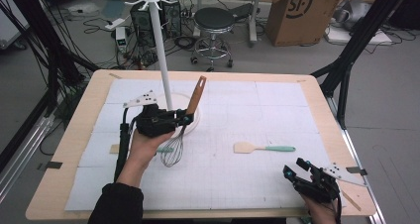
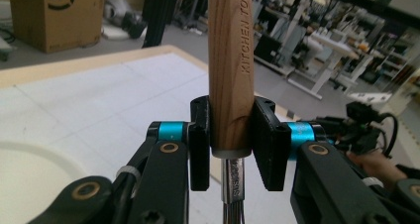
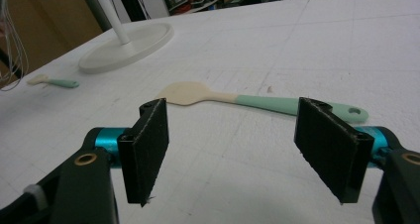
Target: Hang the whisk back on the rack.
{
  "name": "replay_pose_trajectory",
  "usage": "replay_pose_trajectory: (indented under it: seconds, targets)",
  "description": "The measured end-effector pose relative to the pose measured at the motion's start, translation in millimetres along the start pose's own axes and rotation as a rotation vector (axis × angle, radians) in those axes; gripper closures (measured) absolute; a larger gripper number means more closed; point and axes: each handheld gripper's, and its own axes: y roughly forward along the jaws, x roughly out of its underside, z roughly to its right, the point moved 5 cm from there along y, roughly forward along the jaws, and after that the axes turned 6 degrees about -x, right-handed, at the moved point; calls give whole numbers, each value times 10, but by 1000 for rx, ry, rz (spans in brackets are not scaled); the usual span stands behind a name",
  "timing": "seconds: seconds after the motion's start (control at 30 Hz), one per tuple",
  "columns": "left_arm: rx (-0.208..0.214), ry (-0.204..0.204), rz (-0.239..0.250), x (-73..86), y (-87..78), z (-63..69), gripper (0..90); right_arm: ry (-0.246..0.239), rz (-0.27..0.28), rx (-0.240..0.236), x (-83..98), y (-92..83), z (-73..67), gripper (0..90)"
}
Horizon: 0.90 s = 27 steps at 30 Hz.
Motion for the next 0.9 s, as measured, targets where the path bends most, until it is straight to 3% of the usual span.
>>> replay_pose_trajectory:
  seconds: [0.27,0.47,0.77,0.9]
  targets:
    - [-20,10,65,-212,-177,-23,713,-2,-8,-1,8,6,0,289]
    - [3,-5,132,-365,-326,-71,712,-1,-9,1,10,6,1,289]
    - [-5,12,169,-569,-472,-65,713,1,-11,3,15,8,2,289]
    - [4,3,232,-647,-535,-54,713,2,-12,5,19,10,3,289]
